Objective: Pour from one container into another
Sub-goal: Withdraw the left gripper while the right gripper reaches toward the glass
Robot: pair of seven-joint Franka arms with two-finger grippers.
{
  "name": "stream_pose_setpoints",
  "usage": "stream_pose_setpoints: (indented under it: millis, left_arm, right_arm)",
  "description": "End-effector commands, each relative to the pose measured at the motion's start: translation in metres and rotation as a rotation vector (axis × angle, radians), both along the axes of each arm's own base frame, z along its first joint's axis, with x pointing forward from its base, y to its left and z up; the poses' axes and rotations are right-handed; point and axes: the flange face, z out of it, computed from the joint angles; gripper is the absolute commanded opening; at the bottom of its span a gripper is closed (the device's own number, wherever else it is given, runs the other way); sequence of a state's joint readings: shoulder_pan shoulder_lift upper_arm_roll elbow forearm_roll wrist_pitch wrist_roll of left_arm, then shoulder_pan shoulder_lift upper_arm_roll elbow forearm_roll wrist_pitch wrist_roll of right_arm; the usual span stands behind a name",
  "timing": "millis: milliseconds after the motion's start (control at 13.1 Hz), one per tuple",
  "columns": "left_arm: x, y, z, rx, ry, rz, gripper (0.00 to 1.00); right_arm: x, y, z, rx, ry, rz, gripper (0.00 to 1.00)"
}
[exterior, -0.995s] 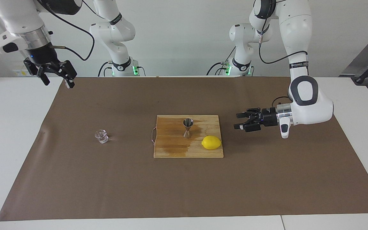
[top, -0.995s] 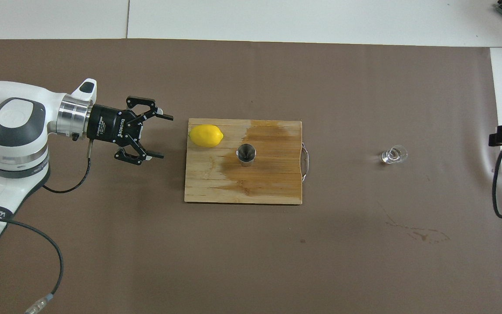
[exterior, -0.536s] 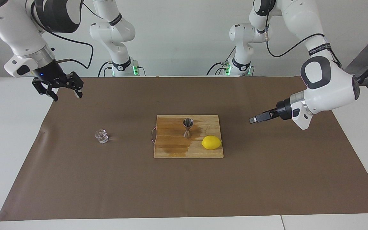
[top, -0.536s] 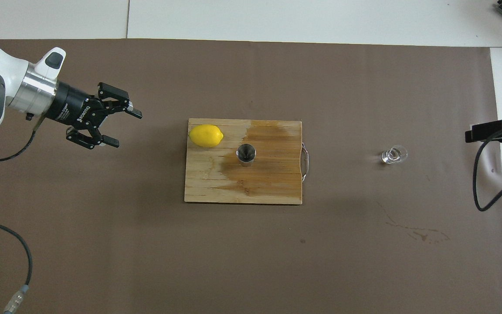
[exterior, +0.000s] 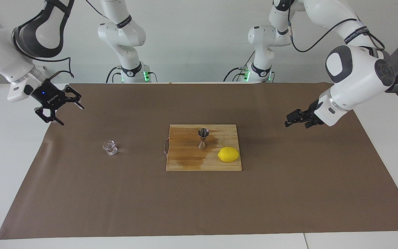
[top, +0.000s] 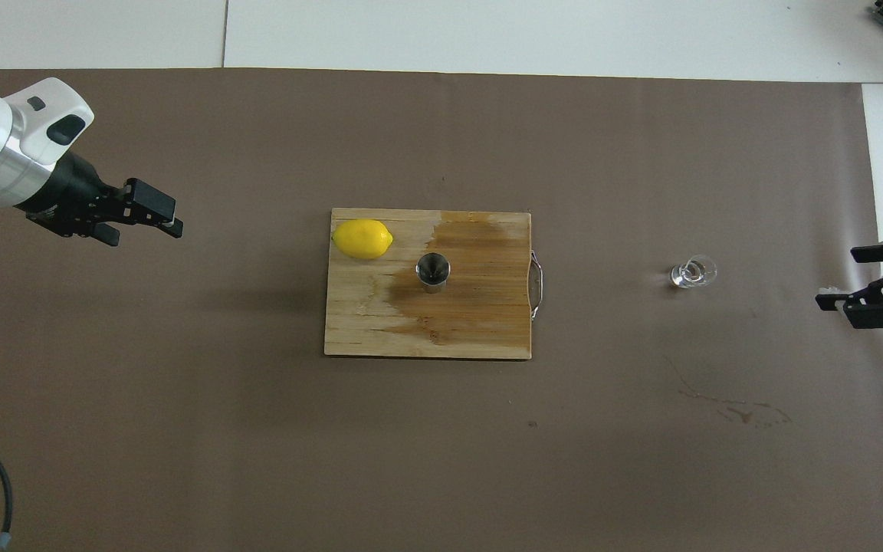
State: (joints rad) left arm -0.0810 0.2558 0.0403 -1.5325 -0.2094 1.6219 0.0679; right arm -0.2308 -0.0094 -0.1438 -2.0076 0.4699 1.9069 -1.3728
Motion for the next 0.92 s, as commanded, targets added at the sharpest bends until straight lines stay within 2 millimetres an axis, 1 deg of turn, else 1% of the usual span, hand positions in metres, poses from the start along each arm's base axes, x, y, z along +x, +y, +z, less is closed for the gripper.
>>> stream_pose_setpoints:
  millis: [0, 77, 153, 230, 536, 689, 765, 842]
  left_arm:
    - [-0.003, 0.003, 0.027, 0.061, -0.080, -0.067, 1.00]
    - [-0.008, 0.005, 0.042, 0.085, -0.104, -0.077, 1.00]
    - [-0.014, -0.002, 0.057, 0.097, -0.128, -0.096, 1.00]
    - [-0.020, -0.003, 0.068, 0.100, -0.139, -0.101, 1.00]
    - [-0.038, -0.001, 0.093, 0.102, -0.153, -0.100, 1.00]
    - [-0.049, 0.002, 0.105, 0.116, -0.146, -0.107, 1.00]
    - [-0.054, 0.002, 0.108, 0.122, -0.139, -0.110, 1.00]
    - [-0.056, 0.003, 0.105, 0.127, -0.112, -0.112, 1.00]
  right_arm:
    - [0.006, -0.018, -0.050, 0.104, -0.102, 0.144, 1.00]
    - [0.007, -0.019, -0.060, 0.113, -0.113, 0.181, 1.00]
    - [0.007, -0.018, -0.081, 0.148, -0.130, 0.222, 1.00]
    - [0.008, -0.020, -0.098, 0.190, -0.176, 0.255, 1.00]
    - [0.014, -0.012, -0.166, 0.337, -0.220, 0.331, 1.00]
    - [0.013, -0.010, -0.181, 0.393, -0.228, 0.334, 1.00]
    - [0.018, -0.009, -0.183, 0.398, -0.246, 0.345, 1.00]
    - [0.025, -0.009, -0.186, 0.406, -0.262, 0.342, 1.00]
